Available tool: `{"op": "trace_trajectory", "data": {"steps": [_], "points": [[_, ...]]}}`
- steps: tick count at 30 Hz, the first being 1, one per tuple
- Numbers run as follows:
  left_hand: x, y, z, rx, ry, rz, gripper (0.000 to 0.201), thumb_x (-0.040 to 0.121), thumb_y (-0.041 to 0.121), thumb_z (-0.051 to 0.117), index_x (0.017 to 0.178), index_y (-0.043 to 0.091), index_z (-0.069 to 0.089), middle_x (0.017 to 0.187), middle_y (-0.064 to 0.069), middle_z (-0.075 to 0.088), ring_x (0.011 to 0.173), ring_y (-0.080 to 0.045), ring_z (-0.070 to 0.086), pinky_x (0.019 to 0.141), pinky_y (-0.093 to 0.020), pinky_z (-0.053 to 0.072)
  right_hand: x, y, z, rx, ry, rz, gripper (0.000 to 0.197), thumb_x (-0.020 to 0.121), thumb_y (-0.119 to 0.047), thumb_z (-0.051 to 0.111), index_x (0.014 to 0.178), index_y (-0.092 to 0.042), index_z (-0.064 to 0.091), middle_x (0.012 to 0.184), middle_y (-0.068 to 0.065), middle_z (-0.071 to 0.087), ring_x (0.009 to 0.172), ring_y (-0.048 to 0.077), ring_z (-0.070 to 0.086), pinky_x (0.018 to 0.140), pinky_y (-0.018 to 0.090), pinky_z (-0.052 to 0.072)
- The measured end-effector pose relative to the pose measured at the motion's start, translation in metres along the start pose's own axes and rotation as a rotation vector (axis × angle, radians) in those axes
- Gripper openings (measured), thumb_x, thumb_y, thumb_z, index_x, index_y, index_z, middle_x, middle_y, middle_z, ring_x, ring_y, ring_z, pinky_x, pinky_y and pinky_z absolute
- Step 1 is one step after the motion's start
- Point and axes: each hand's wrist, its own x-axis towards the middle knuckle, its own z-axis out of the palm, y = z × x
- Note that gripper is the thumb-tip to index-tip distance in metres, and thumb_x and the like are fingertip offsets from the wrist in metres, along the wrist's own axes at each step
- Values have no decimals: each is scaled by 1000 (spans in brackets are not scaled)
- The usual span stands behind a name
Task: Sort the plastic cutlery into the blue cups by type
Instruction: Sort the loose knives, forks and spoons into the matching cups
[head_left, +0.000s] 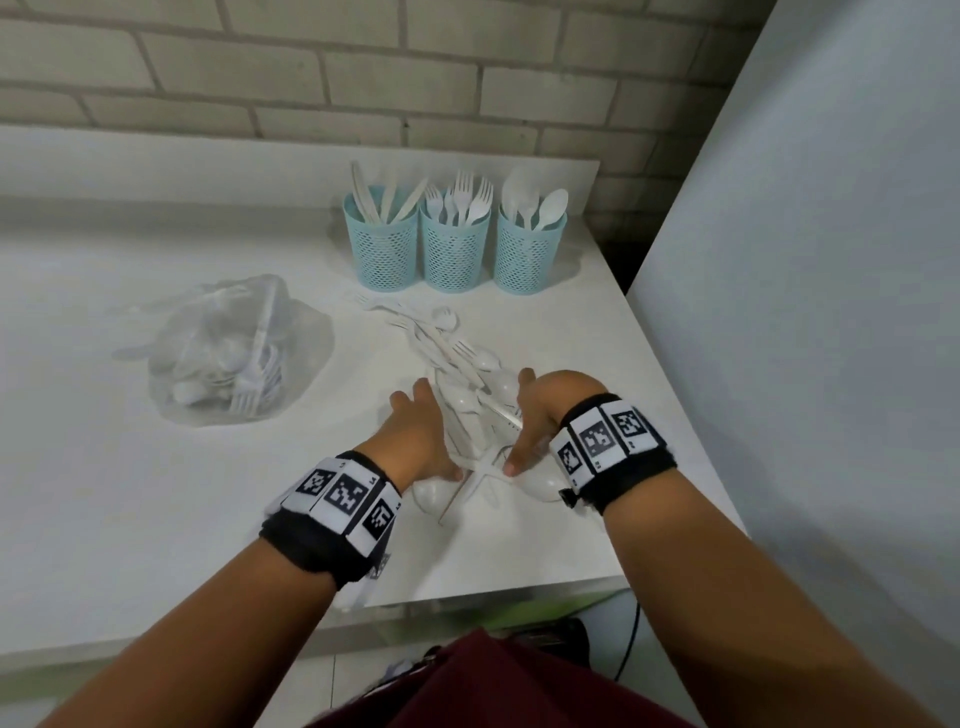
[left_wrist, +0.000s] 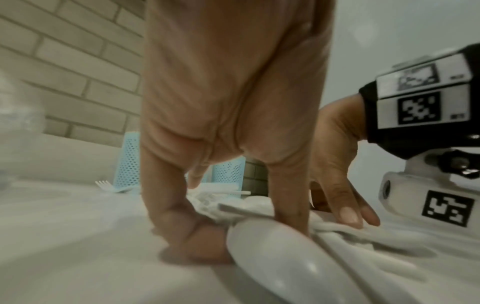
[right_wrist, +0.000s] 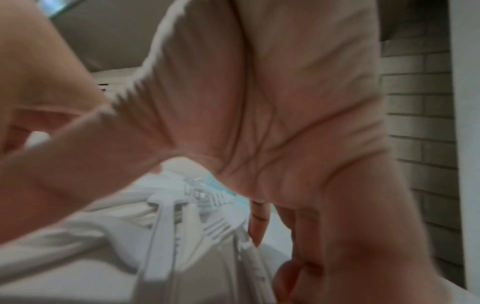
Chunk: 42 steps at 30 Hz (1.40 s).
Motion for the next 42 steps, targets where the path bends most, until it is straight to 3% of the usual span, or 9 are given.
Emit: {"op": "trace_trajectory", "data": {"steps": [5, 9, 12, 15, 24, 30, 35, 39, 42], "points": [[16, 0, -4, -209, 46, 26, 107, 56, 39, 85, 140, 12, 24, 133, -9, 39, 119, -26, 45, 85, -26, 39, 6, -20, 1, 74, 51, -53, 117, 71, -45, 77, 147, -5, -3, 140, 14, 45, 118, 32, 54, 87, 42, 49], [15, 1, -9, -676, 57, -5, 72, 71, 7, 78, 127, 0, 34, 113, -8, 50, 110, -26, 54, 90, -37, 50, 9, -28, -3, 250, 150, -108, 67, 76, -21, 76, 126, 1, 37, 109, 15, 58, 84, 26, 59, 60, 31, 49], [10, 2, -17, -920, 12, -13, 23, 76, -9, 68, 85, 3, 50, 85, -11, 59, 81, -24, 63, 69, -33, 58, 14, -32, -5, 352, 186, -162, 20, 75, -8, 70, 89, -1, 58, 77, 12, 60, 65, 24, 57, 50, 26, 46], [11, 1, -24, -1037, -58, -53, 11, 78, -12, 62, 78, -3, 57, 60, -11, 60, 53, -18, 62, 47, -24, 54, 24, -31, -4, 568, 170, -198, 28, 68, -1, 68, 92, 12, 66, 79, 21, 66, 68, 27, 61, 71, 38, 57], [26, -7, -34, -1188, -123, -149, 9, 78, -6, 57, 87, -6, 61, 87, -21, 62, 67, -30, 61, 62, -34, 53, 46, -25, -10, 1001, -49, -141, 32, 48, -9, 83, 71, -2, 64, 77, 21, 61, 69, 28, 56, 67, 35, 45], [26, -1, -39, -1117, -135, -174, 7, 86, 2, 54, 86, -2, 59, 71, -15, 58, 59, -23, 54, 60, -31, 46, 48, -31, -6, 1106, 6, -105, 13, 75, -7, 68, 73, -9, 56, 70, 8, 55, 58, 17, 52, 49, 25, 47], [26, -4, -43, -1115, -114, -128, 12, 85, 4, 59, 94, -4, 61, 86, -19, 63, 73, -28, 59, 75, -38, 49, 40, -38, -12, 1059, -30, -152, 13, 79, -4, 67, 69, -1, 58, 65, 15, 55, 49, 20, 44, 49, 27, 36], [27, -6, -45, -1098, -75, -39, 14, 83, 5, 60, 95, -3, 63, 94, -19, 64, 81, -29, 60, 75, -35, 47, 36, -39, -13, 1115, 55, -223, 10, 79, 2, 64, 70, -1, 59, 64, 15, 58, 41, 18, 53, 40, 21, 43], [26, -7, -46, -1090, -57, 19, 23, 86, 8, 60, 105, -5, 62, 98, -18, 65, 83, -25, 62, 76, -32, 50, 33, -38, -14, 1120, 99, -262, 6, 81, -5, 67, 78, -7, 62, 69, 11, 64, 52, 19, 60, 40, 19, 46]]}}
